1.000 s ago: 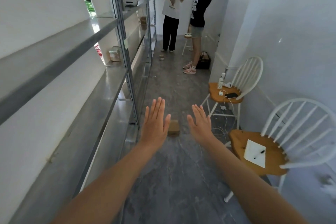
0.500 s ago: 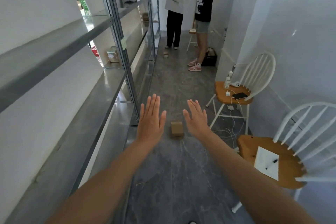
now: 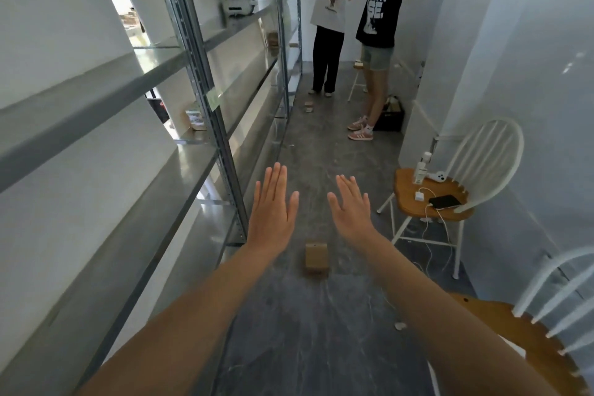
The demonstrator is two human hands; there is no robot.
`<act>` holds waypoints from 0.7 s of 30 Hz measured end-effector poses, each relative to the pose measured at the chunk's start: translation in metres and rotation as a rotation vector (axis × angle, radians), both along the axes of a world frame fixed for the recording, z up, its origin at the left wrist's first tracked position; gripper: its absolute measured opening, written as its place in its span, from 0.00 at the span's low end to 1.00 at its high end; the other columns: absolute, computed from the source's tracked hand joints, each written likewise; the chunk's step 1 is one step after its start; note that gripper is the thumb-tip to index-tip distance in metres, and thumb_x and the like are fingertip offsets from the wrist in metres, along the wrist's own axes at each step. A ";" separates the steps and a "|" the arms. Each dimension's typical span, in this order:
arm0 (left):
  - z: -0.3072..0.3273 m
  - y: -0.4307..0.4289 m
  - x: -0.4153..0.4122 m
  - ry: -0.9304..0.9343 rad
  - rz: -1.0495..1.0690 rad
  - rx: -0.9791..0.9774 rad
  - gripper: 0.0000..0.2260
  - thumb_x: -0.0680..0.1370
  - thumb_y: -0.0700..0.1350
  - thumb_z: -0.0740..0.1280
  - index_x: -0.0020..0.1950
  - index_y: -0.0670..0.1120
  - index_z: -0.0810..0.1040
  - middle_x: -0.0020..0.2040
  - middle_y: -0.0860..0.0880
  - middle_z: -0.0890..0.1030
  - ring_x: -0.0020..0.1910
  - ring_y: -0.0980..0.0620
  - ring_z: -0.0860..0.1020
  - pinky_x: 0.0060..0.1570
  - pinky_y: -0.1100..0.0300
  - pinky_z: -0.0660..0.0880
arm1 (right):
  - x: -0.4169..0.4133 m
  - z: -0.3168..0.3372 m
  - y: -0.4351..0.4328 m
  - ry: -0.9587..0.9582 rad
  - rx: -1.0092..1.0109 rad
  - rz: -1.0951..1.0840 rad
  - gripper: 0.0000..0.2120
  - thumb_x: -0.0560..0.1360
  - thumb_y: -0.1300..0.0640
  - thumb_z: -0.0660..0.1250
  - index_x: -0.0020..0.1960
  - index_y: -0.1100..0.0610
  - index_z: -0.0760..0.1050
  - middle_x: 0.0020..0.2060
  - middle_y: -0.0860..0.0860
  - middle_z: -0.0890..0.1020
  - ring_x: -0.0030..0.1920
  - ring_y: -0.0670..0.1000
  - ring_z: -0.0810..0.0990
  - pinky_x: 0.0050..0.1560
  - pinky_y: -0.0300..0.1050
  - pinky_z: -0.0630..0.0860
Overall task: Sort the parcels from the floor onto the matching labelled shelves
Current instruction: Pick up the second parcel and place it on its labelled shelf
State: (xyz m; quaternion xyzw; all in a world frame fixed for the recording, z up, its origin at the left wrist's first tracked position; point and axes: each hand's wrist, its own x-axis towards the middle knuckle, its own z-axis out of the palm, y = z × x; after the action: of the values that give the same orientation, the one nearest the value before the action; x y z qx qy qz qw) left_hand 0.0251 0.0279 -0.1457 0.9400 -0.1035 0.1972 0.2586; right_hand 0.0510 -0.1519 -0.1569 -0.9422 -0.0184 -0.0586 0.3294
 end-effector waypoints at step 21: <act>-0.013 -0.052 0.148 0.108 0.003 -0.155 0.27 0.86 0.52 0.48 0.83 0.44 0.46 0.84 0.48 0.46 0.82 0.53 0.42 0.80 0.54 0.38 | 0.127 -0.010 -0.025 0.043 -0.037 -0.003 0.26 0.85 0.48 0.49 0.81 0.54 0.52 0.81 0.48 0.54 0.81 0.48 0.43 0.78 0.55 0.40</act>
State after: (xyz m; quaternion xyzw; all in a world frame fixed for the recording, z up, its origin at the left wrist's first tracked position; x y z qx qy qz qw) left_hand 0.1729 -0.0243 -0.1590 0.9265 -0.0725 0.1540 0.3355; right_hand 0.1778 -0.1774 -0.1665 -0.9492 -0.0110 -0.0386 0.3120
